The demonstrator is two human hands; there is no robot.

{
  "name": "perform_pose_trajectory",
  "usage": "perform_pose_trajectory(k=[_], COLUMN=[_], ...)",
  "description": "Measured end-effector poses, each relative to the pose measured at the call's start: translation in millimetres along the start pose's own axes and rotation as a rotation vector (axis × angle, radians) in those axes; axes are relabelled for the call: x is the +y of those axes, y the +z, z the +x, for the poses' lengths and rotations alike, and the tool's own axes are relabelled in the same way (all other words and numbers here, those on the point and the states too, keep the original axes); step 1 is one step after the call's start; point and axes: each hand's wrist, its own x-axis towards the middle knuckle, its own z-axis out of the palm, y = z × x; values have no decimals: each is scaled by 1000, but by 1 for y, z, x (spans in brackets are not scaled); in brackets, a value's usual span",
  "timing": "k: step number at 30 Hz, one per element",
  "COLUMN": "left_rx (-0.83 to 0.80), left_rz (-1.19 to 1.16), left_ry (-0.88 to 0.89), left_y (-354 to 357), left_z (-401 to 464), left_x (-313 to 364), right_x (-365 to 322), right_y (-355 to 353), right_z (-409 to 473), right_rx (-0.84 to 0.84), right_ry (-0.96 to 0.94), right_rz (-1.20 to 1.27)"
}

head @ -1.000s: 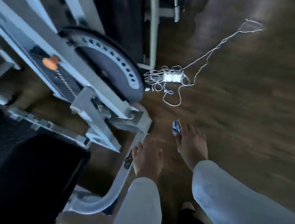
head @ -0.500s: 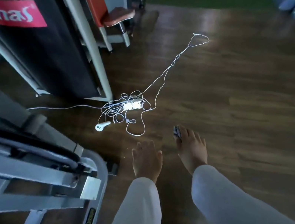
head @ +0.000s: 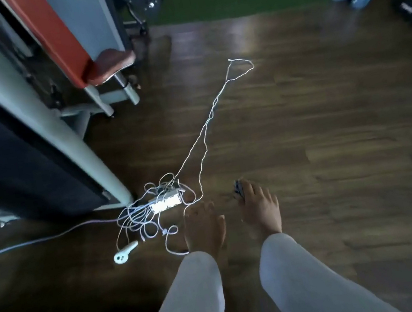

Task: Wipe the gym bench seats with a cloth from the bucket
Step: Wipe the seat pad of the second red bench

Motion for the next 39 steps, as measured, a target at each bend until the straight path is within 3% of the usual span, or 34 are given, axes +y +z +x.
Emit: perform_pose_trajectory(k=[4, 9, 16, 21, 29, 32, 39], left_rx=[26, -23, 2, -2, 27, 36, 11], left_rz=[-50, -72, -80, -129, -115, -123, -217], left_ry=[66, 103, 83, -34, -123, -159, -328], left_y=[-32, -64, -124, -170, -259, -283, -331], left_z=[89, 226, 403, 517, 717, 786, 938], left_x=[22, 53, 74, 46, -8, -22, -62], right_x=[22, 55, 65, 37, -24, -46, -83], right_y=[16, 39, 83, 125, 216, 240, 321], right_z=[85, 208, 410, 533, 738, 810, 977], right_rx=[28, -15, -67, -239, -163, -254, -266], right_ry=[69, 107, 30, 19, -90, -92, -303], right_rz=[-109, -73, -79, -4, 42, 62, 52])
